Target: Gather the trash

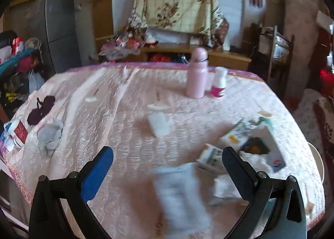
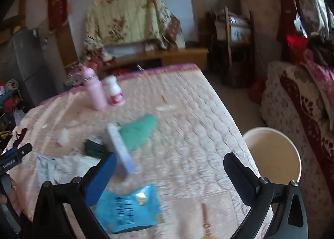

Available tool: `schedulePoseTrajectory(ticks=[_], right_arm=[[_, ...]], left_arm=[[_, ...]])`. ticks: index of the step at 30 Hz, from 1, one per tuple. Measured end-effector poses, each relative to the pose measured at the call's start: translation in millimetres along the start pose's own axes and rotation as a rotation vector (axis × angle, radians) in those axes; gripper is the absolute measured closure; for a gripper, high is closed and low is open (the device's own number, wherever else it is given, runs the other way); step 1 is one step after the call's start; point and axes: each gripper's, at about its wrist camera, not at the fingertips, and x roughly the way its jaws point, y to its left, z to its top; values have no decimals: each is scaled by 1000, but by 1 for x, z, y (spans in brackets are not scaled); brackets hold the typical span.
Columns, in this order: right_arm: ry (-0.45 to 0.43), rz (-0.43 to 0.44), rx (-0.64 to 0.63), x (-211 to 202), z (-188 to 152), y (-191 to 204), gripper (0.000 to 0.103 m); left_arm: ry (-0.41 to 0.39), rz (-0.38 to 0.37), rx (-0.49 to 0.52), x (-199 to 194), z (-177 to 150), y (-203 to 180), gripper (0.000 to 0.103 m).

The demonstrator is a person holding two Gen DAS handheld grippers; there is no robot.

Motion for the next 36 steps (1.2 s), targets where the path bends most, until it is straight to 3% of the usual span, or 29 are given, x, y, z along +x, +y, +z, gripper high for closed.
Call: schedulePoseTrajectory(ticks=[7,17,36], right_arm=[[-130,34,-59,-45,-1,37,0],[-213,54,-98,-73,-9,53,0],[-250,58,-96,-89,-9,63,0]], left_arm=[[-92,-45,-5,-43,-8,-23,0],[-179,-42,2,-73,-14,-36,0],[-241,-34,16,-91,-22,-34,0]])
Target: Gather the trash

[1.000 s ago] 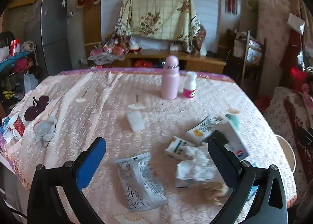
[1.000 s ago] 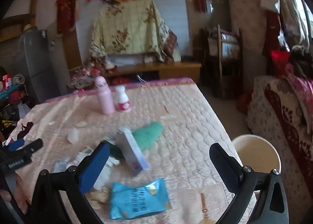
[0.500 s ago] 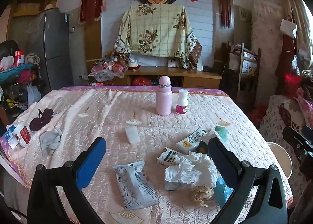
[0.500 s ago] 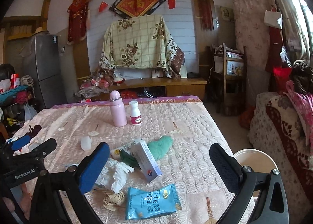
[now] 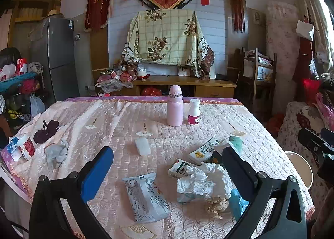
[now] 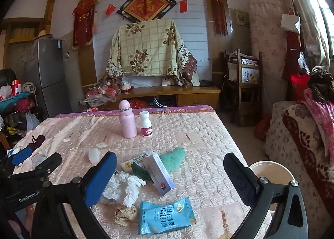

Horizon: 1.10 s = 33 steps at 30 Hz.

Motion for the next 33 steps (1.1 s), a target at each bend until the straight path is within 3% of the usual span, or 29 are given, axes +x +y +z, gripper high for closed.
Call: schedulePoseTrajectory(ticks=[33], right_arm=[[15,-11,-7,5,-3,3,0]], left_arm=[[-14,2,-5,-5,-1,0,0]])
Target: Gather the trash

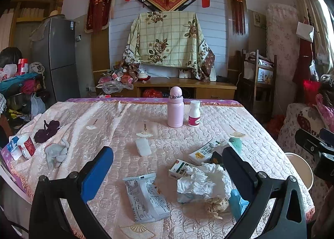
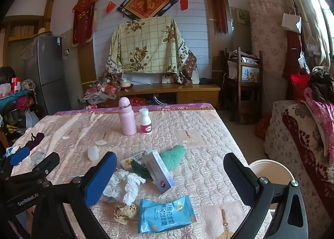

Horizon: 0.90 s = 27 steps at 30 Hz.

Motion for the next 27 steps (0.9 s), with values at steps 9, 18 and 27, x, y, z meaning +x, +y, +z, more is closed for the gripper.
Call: schedulePoseTrajectory(ticks=[9,18,27], right_arm=[[-2,-1,-2,1,0,0,0],[7,-2,-4,4,1,-1,0],[10,-5,-4,5,0,0,0]], left_arm=[[-1,25,3,1,0,-2,0],[8,18,-2,3,-1,-1,0],[16,11,-13,6,-3,0,0]])
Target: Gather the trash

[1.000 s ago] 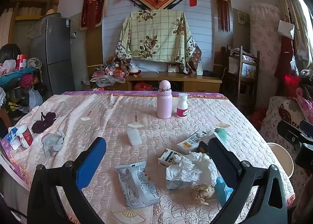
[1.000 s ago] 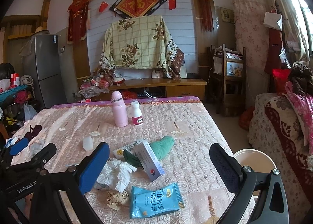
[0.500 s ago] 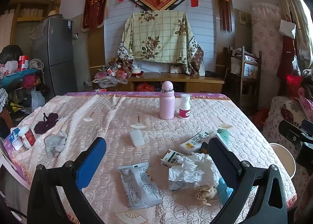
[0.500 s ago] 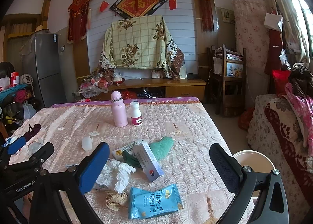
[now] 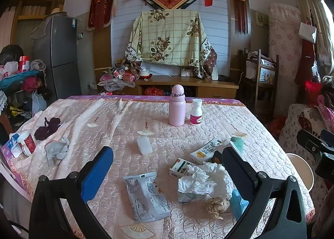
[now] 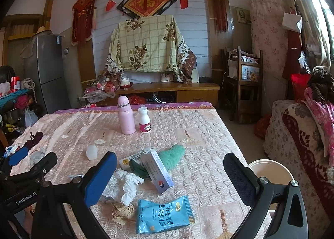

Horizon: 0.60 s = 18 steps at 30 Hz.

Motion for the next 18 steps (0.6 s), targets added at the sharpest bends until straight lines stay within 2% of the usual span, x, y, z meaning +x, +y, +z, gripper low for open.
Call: schedulePoseTrajectory(ticks=[18], right_arm=[[16,-6,10,4,-1,-2,0]], left_arm=[[23,-11,-9,6,-7,1,0]])
